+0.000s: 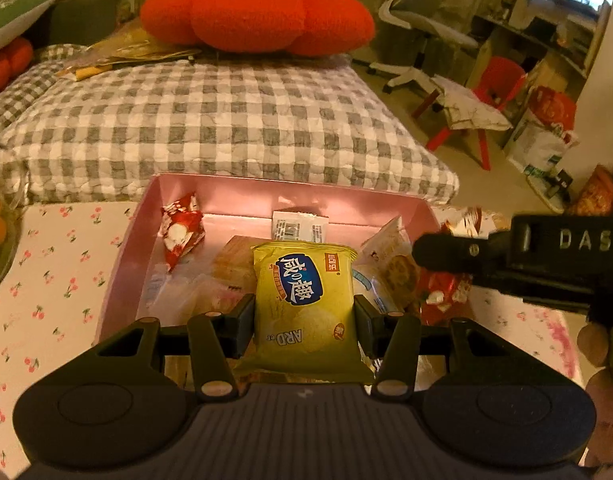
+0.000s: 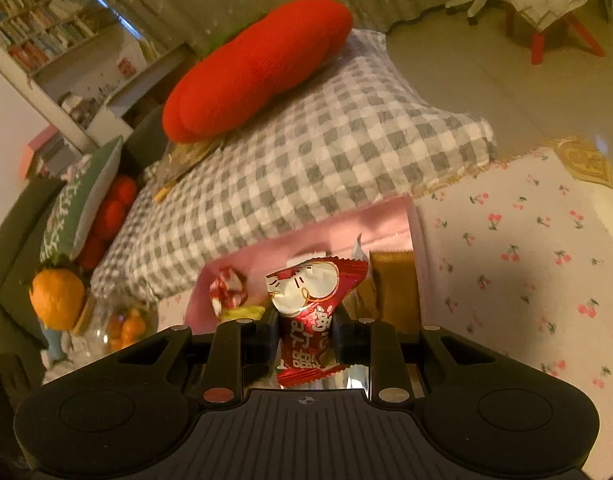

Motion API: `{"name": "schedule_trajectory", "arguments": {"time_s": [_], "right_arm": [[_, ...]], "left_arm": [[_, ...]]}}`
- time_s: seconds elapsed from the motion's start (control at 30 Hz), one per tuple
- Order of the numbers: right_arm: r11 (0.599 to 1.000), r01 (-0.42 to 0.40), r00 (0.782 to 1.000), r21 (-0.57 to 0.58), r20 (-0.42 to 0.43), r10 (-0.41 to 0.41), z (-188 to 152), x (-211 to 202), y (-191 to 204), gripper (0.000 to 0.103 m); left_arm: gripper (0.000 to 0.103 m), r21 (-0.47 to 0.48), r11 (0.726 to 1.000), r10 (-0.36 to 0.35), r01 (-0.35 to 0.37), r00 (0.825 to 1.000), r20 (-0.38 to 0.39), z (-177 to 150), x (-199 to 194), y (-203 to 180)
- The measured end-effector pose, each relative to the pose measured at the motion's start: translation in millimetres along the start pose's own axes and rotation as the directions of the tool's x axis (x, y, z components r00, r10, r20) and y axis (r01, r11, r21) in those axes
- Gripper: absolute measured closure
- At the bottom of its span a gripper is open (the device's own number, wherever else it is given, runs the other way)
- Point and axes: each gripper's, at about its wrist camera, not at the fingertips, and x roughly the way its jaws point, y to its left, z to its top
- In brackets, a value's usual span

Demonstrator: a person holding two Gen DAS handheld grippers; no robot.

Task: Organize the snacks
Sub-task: 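Carry both held snacks up and over into the pink box, then lower both snacks into the box and open both tools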

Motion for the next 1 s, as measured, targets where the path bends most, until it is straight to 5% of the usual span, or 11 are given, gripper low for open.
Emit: {"name": "schedule_trajectory", "arguments": {"time_s": [0.7, 0.9, 1.0], "right_arm": [[1.000, 0.003, 1.000, 0.019, 0.015, -0.004, 15.9, 28.2, -26.5, 0.077], [0.999, 0.000, 0.999, 0.037, 0.042, -0.001, 18.4, 23.7, -29.2, 0.070], [0.998, -0.003, 0.999, 0.059, 0.053, 0.000, 17.8, 20.9, -31.3, 0.051]], "left_arm": [[0.056, 0.135, 0.983, 0.123, -0.124, 0.992, 0.017, 18.2, 41.4, -11.1], [0.046, 0.151, 0.981, 0.116, -0.123, 0.992, 0.053, 17.4, 38.1, -16.2], [0.040, 0.163, 0.979, 0.115, -0.123, 0.992, 0.059, 15.0, 35.2, -17.8]]}}
